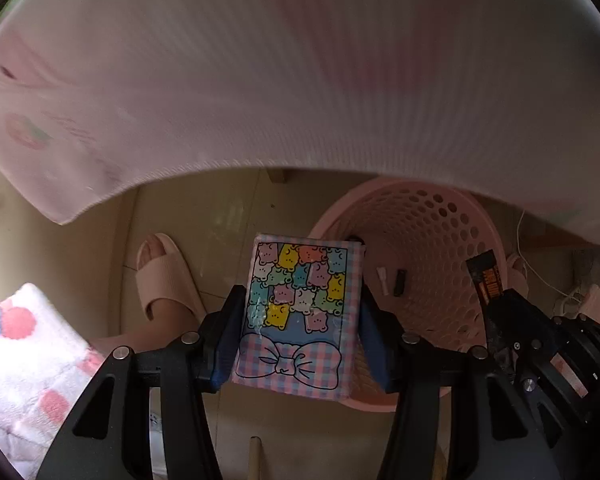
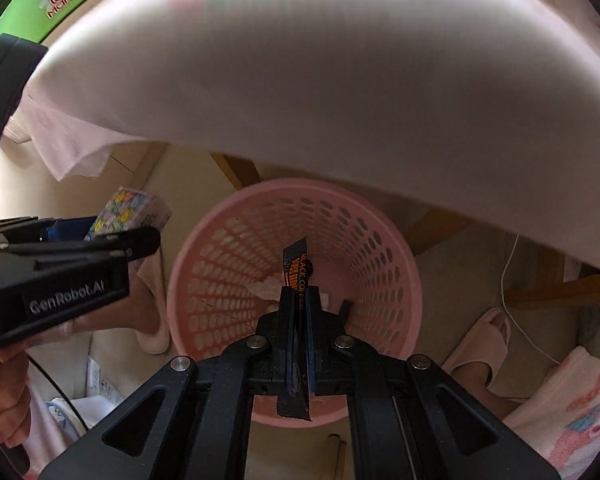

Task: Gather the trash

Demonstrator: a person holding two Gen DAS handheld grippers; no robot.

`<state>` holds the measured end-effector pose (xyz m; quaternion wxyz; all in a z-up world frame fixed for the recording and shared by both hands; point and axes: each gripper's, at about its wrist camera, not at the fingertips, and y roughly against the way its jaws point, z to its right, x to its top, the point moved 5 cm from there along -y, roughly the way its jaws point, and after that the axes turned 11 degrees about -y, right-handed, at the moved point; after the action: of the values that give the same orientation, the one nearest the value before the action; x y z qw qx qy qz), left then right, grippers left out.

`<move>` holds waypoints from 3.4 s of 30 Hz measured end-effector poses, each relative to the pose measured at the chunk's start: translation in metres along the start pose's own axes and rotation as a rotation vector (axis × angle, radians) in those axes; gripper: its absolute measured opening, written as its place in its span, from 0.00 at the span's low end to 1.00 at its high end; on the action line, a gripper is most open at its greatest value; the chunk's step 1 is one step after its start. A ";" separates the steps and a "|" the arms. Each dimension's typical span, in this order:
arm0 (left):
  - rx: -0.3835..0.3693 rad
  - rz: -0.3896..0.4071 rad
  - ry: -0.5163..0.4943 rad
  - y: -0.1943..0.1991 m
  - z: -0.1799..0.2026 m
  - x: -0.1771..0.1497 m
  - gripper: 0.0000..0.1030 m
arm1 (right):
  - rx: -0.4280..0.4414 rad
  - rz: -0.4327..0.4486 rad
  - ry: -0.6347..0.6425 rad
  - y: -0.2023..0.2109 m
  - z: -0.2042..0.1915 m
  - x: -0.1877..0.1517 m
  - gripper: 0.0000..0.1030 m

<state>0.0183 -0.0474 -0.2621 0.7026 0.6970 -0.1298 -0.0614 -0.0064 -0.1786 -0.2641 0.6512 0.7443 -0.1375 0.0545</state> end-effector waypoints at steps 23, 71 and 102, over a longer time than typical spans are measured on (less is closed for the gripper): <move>-0.035 -0.099 -0.003 -0.028 0.006 -0.019 0.60 | -0.053 -0.091 0.003 -0.032 0.007 -0.018 0.11; 0.176 0.666 -0.022 0.203 -0.020 -0.004 0.99 | 0.035 0.602 -0.077 0.210 0.030 0.025 0.87; 0.220 0.682 -0.051 0.204 -0.015 -0.008 0.99 | 0.010 0.609 -0.109 0.213 0.039 0.027 0.87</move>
<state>-0.0051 -0.0266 -0.0602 0.6001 0.6832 -0.3782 0.1735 -0.0431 -0.2450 -0.0594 0.5931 0.6738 -0.3886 0.2079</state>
